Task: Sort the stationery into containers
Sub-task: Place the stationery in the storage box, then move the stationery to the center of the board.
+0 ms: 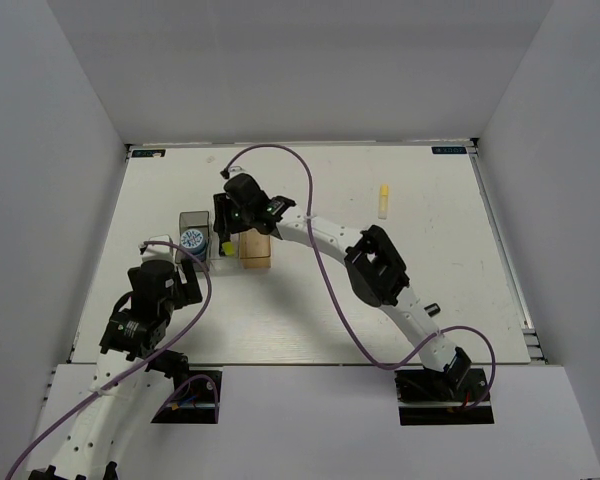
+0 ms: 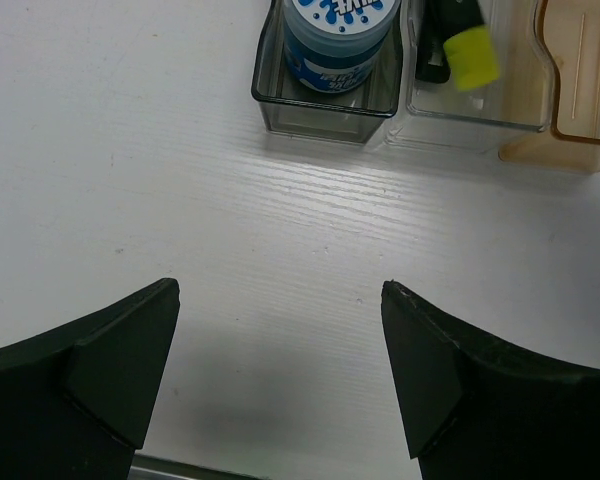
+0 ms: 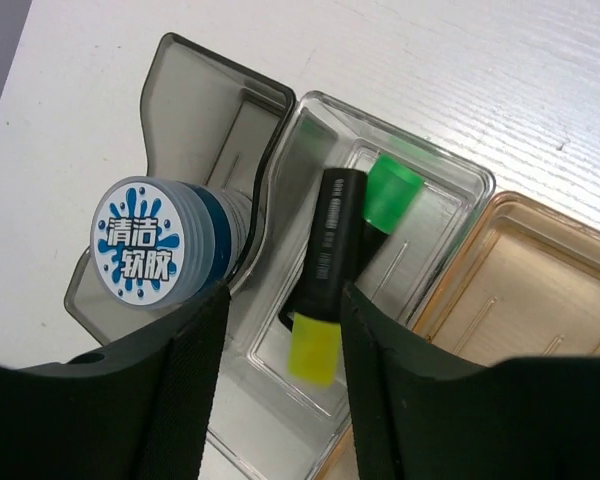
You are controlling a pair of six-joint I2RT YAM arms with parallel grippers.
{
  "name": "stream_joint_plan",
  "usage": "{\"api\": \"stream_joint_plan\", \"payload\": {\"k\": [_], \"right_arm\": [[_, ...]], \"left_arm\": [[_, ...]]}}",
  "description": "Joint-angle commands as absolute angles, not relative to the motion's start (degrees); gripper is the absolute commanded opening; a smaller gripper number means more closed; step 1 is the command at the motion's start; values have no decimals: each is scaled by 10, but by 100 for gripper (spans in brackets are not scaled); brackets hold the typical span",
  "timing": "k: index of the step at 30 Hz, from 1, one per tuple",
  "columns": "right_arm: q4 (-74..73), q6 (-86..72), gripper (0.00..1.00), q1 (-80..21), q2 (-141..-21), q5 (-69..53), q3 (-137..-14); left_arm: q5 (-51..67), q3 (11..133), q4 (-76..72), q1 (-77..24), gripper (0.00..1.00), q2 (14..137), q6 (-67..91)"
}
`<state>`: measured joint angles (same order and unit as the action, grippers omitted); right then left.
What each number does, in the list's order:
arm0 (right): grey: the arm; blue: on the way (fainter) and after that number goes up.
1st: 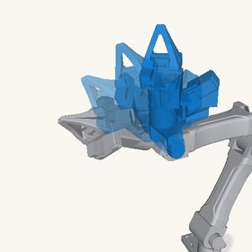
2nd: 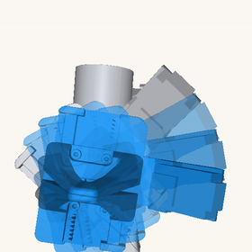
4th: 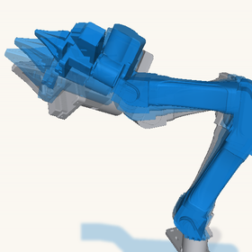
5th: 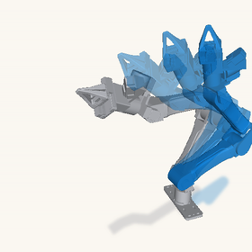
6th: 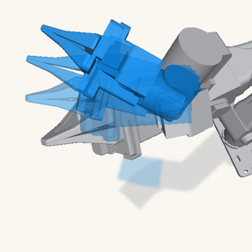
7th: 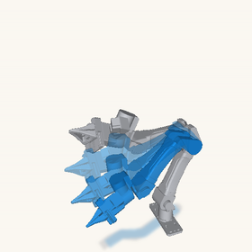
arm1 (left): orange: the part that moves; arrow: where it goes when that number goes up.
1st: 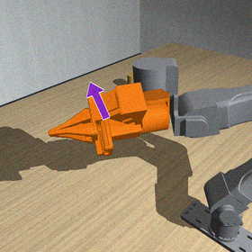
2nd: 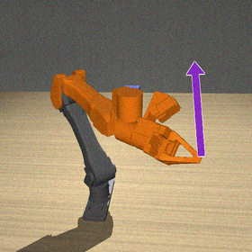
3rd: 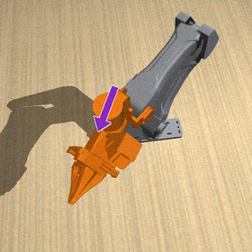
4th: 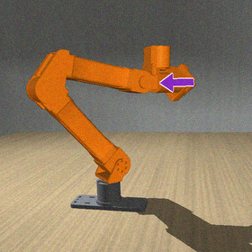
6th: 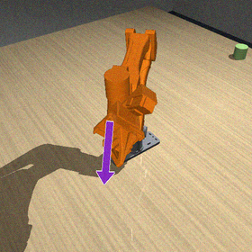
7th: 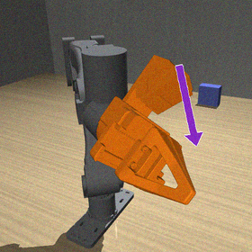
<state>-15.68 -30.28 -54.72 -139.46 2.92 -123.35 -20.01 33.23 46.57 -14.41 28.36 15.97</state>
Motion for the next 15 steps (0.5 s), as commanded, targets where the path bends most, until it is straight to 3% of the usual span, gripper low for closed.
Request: {"api": "stream_joint_plan", "payload": {"k": [1, 4, 5, 7, 8, 9, 10, 11, 15], "right_arm": [[-122, -295, 53, -543, -1375, 5, -1259], [-121, -283, 58, -546, -1366, -14, -1265], [-124, -278, 54, -545, -1363, -15, -1272], [-133, -258, 32, -548, -1347, -19, -1276], [-139, -235, 0, -545, -1343, -19, -1287], [-143, -217, 0, -544, -1331, -20, -1289], [-168, -142, 0, -543, -1315, -22, -1295], [-181, -107, 0, -545, -1294, -23, -1301], [-233, 18, 0, -528, -1209, 72, -1219]], "left_arm": [[-205, 331, 465, -142, 92, 286, 162], [-200, 331, 465, -143, 92, 286, 161], [-200, 330, 465, -142, 92, 284, 161], [-192, 330, 462, -142, 89, 282, 159], [-178, 329, 458, -142, 75, 277, 155], [-160, 324, 442, -143, 58, 275, 151], [-151, 323, 437, -142, 35, 274, 147], [-110, 323, 426, -142, 0, 276, 144], [-1, 338, 393, -141, 0, 317, 157]]}}
